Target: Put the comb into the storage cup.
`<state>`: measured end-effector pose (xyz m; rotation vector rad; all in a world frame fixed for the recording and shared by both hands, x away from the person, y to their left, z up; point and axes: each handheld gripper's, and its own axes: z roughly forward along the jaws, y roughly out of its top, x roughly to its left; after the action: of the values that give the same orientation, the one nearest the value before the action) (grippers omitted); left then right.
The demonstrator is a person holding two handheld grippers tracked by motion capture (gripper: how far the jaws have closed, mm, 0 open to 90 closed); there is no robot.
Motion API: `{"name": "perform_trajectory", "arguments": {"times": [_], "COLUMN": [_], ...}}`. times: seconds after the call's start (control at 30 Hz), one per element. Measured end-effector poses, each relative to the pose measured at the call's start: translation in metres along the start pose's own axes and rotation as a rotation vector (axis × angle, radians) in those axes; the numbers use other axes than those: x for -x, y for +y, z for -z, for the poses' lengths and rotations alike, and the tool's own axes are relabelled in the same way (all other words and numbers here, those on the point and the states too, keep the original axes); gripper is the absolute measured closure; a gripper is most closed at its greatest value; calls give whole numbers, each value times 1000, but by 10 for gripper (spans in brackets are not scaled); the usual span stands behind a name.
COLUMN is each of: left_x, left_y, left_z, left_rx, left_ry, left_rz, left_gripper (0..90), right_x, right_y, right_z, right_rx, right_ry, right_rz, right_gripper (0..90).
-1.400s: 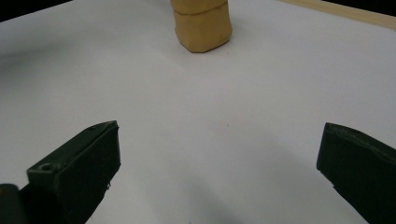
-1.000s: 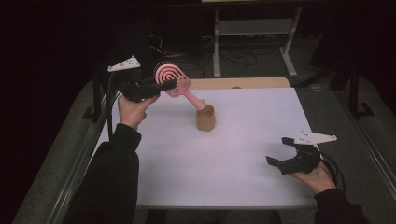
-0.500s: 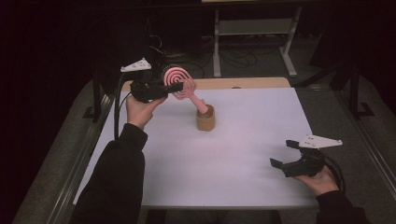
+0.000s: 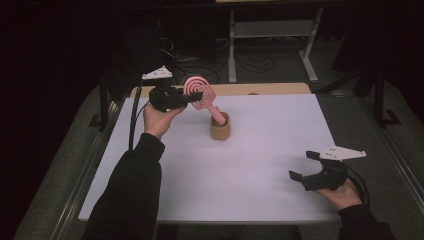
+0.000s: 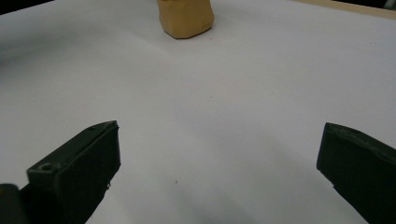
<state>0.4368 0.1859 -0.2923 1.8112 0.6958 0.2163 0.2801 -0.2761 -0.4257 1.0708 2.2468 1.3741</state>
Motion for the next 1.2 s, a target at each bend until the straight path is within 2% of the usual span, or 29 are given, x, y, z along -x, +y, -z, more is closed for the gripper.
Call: {"name": "perform_trajectory", "arguments": {"times": [0.6,0.9,1.03,1.1,1.2], "left_x": [-6,-7,-8,-11,-12], "left_y": [-17,-19,-23,-27,-32], "left_z": [-17,-23,-26,-26,-26], "left_rx": [-33,-44,-48,-32,-41], "left_ry": [11,26,26,17,19], "left_rz": [18,20,28,56,67], "left_gripper": [638,637,636,635,633], "right_x": [0,-1,0,0,0], "right_y": [-2,-2,-3,-3,-4], "right_z": [1,-1,-1,-1,-1], "right_rx": [4,-7,-7,-6,-10], "right_ry": [1,15,14,13,14], "right_rz": [-5,-9,-14,-17,-18], "right_gripper": [0,0,0,0,0]}}
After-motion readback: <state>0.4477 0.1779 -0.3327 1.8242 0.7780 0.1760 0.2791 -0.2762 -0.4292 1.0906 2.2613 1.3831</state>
